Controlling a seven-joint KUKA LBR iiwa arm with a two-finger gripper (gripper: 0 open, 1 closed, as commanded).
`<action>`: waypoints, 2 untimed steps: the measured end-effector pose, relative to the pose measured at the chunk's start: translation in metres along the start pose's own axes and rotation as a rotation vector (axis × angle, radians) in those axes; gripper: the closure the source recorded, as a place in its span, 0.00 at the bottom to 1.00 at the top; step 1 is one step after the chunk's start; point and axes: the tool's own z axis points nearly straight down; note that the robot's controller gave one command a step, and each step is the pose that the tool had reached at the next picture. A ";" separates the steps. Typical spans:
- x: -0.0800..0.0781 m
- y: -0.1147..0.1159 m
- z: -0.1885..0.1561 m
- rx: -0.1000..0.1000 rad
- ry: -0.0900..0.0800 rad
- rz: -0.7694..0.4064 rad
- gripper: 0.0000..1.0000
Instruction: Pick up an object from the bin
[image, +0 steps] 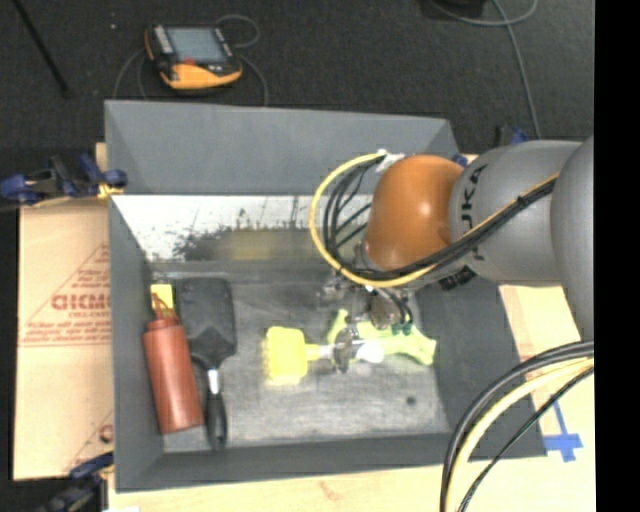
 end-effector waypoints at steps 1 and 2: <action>0.019 -0.026 0.004 0.002 -0.006 0.018 0.00; 0.027 -0.033 0.018 0.003 -0.009 -0.027 1.00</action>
Offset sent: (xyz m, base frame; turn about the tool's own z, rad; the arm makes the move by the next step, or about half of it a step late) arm -0.0271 -0.0340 -0.0233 -0.0317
